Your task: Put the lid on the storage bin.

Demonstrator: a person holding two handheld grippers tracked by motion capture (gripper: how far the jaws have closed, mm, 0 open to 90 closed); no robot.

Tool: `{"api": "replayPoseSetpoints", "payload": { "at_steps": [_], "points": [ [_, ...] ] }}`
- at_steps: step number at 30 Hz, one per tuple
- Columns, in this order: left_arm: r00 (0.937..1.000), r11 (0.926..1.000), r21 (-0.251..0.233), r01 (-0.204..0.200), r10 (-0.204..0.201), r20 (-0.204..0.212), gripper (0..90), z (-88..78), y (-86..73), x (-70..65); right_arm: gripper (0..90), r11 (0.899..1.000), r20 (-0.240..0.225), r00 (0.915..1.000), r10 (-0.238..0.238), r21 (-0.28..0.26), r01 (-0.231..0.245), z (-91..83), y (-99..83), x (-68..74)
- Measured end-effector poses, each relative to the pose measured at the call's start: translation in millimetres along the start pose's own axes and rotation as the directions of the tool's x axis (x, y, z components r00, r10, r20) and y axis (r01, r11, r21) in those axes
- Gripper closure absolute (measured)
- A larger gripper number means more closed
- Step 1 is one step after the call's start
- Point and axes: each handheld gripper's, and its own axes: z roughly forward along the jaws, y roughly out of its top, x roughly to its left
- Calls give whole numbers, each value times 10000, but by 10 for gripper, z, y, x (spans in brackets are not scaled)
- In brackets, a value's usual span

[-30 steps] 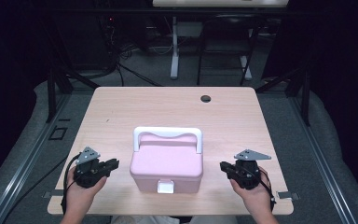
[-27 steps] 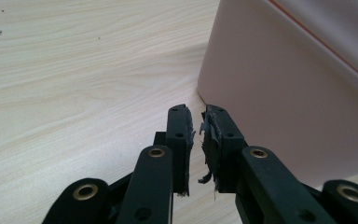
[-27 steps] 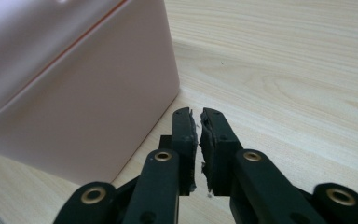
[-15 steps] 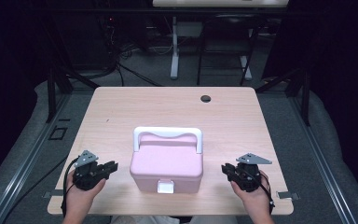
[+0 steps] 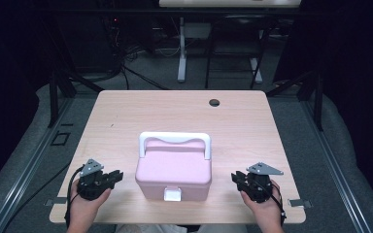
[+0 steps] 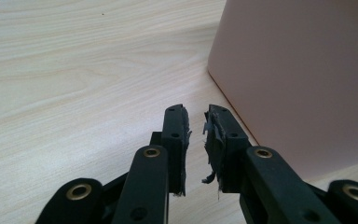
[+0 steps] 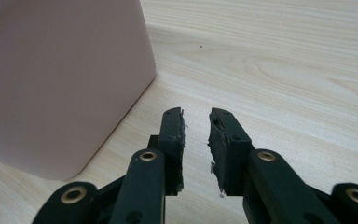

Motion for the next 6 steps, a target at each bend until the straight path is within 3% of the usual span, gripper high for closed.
{"api": "replayPoseSetpoints", "payload": {
  "at_steps": [6],
  "points": [
    [10000, 10000, -19, -1, 1, -21, 745, 8, -11, -2, 742, 10000, -38, 10000, -58, -31, 57, 19, -17, 13]
  ]
}}
